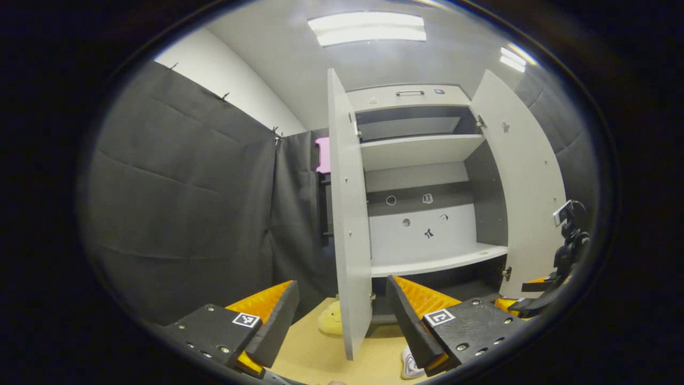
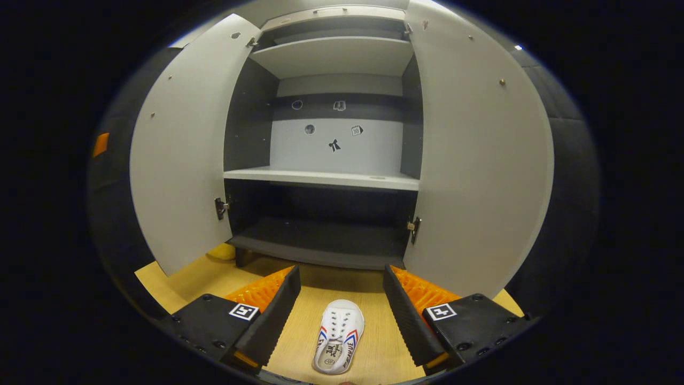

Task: Grab one shoe with the right hand and put it into the shoe cabinet, grab the other shoe with the left hand and put it into the shoe cabinet; then close the right door with the right hand and the left door with the left hand.

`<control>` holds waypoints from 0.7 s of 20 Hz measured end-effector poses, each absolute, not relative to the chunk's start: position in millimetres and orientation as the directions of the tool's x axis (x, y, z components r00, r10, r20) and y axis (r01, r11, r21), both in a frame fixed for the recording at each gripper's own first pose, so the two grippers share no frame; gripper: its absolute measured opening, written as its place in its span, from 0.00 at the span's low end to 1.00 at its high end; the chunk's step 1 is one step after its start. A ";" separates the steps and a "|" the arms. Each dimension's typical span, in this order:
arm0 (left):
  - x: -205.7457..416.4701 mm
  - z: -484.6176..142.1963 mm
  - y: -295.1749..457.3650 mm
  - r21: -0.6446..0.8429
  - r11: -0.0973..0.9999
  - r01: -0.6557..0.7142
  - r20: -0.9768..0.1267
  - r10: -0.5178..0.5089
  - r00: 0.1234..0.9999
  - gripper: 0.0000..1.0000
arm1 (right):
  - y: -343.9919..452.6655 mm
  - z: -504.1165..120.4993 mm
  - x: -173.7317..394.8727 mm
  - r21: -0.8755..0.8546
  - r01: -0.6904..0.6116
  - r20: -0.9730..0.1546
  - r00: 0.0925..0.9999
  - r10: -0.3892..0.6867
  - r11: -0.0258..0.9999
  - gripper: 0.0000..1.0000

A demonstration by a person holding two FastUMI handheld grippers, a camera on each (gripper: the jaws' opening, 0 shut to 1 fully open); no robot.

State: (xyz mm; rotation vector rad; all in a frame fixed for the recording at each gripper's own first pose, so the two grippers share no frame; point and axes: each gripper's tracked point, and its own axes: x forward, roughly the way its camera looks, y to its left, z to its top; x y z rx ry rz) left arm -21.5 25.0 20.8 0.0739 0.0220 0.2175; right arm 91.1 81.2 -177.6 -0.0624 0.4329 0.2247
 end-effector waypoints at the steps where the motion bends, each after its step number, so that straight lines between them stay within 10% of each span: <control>1: -22.4 22.1 25.8 0.079 0.971 -0.225 -0.014 0.227 0.974 0.95 | 82.8 -187.3 92.6 -0.010 -0.231 -0.443 0.873 0.203 0.973 0.97; 14: -32.6 23.0 33.2 0.112 0.938 -0.327 -0.031 0.333 0.943 0.94 | 105.8 -310.9 78.4 0.029 -0.317 -0.723 0.648 0.239 0.948 0.98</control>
